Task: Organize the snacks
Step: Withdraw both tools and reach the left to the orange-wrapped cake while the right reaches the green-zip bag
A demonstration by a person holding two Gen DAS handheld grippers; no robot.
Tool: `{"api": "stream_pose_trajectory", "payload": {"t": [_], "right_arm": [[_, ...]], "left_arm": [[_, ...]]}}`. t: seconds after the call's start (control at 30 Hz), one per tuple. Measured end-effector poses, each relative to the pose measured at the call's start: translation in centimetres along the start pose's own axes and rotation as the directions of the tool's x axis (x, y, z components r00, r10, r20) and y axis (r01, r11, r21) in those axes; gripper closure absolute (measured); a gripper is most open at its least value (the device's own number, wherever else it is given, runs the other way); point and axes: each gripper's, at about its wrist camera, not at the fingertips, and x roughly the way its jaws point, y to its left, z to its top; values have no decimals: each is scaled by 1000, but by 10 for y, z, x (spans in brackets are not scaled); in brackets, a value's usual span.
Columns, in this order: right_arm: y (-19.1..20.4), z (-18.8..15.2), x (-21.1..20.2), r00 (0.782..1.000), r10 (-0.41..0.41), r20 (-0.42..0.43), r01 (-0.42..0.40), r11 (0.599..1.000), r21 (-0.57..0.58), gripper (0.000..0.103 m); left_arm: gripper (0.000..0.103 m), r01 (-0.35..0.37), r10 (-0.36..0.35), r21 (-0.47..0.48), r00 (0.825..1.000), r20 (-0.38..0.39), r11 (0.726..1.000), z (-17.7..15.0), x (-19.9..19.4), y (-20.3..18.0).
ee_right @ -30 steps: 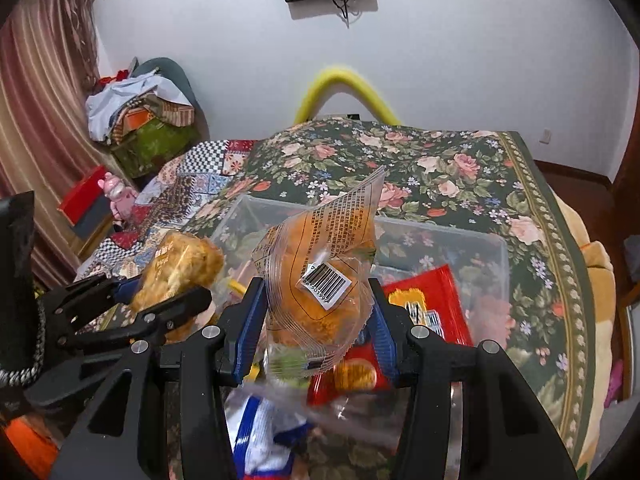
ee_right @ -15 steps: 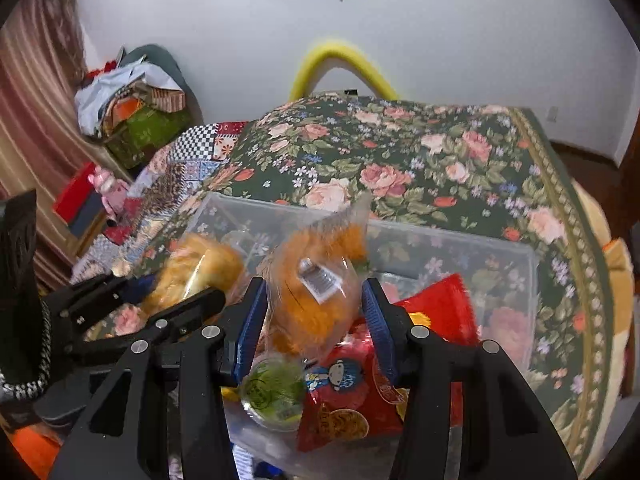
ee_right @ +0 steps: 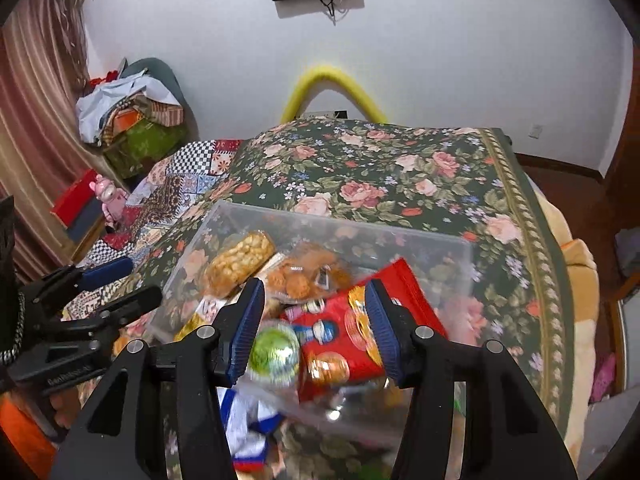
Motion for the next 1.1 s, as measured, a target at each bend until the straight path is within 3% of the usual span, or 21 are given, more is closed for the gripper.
{"api": "stream_pose_trajectory", "payload": {"t": [0.23,0.3,0.47,0.7,0.8,1.1], "right_arm": [[-3,-27,-40,999,-39,22,40,999,-19,50],[-3,-35,-47,999,-47,23,47,999,-24,49],[-11,-58,-59,998,-58,31,58,998,-13,32],[-41,-85,-44,995,-83,-57,86,995,53,29],[-52,-96,-38,992,-101,-80,108,989,96,17],[-72,-104,-13,981,-142,-133,163,973,163,17]], "left_arm": [[18,-9,8,-12,1000,-11,1000,-29,-35,12],[18,-26,25,-31,999,-20,999,-35,-40,18],[17,-82,79,-47,995,-55,996,-54,-46,34],[9,-107,98,-90,990,-99,990,-89,-40,57],[9,-108,93,-122,988,-127,987,-104,-32,68],[9,-118,95,-133,981,-170,984,-124,3,84]]}}
